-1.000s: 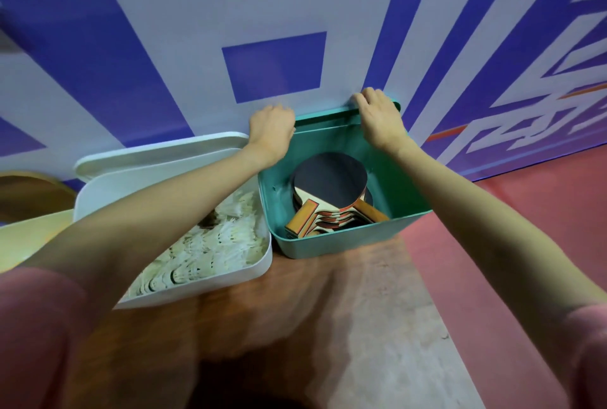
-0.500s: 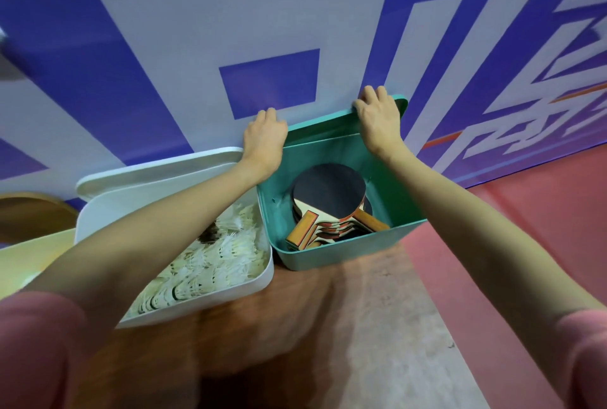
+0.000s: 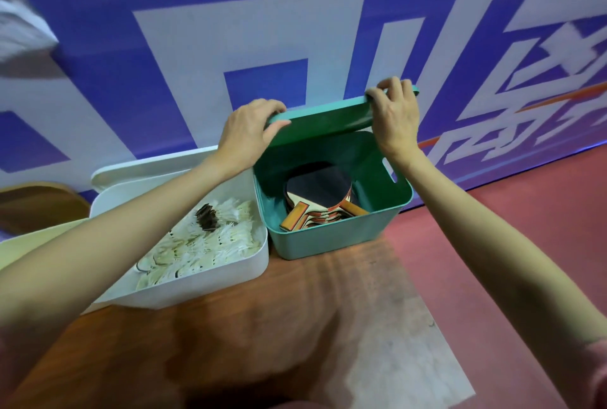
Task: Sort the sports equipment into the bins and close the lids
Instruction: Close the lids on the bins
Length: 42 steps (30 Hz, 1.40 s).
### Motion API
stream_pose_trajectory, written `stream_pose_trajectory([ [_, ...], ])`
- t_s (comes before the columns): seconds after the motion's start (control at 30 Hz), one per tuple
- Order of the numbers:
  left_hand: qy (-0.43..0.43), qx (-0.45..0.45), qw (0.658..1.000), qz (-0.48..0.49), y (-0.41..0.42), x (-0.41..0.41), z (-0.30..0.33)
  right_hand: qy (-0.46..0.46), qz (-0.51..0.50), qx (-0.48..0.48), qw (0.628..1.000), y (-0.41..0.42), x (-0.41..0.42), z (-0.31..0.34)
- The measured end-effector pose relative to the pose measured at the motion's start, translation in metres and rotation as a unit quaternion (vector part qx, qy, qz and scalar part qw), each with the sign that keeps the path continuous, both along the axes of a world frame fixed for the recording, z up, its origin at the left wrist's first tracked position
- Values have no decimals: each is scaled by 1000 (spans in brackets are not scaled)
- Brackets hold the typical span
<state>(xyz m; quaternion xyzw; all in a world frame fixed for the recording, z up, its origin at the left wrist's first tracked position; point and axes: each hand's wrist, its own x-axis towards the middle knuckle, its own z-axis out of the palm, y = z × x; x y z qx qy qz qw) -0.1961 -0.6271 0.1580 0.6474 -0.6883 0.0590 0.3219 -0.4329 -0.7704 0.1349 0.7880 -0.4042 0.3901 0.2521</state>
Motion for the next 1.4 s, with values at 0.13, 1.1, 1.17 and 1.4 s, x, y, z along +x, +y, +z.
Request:
stream_pose_trajectory([
  [0.13, 18, 33, 999, -38, 27, -12, -13, -39, 27, 2, 999, 33, -20, -18],
  [1.1, -148, -1, 984, -99, 93, -43, -126, 67, 98, 219, 968, 109, -86, -125],
  [1.17, -162, -6, 981, -105, 93, -42, -128, 75, 106, 206, 970, 108, -89, -128],
  [1.4, -173, -15, 978, -118, 94, -40, -133, 110, 139, 145, 973, 101, -95, -132],
])
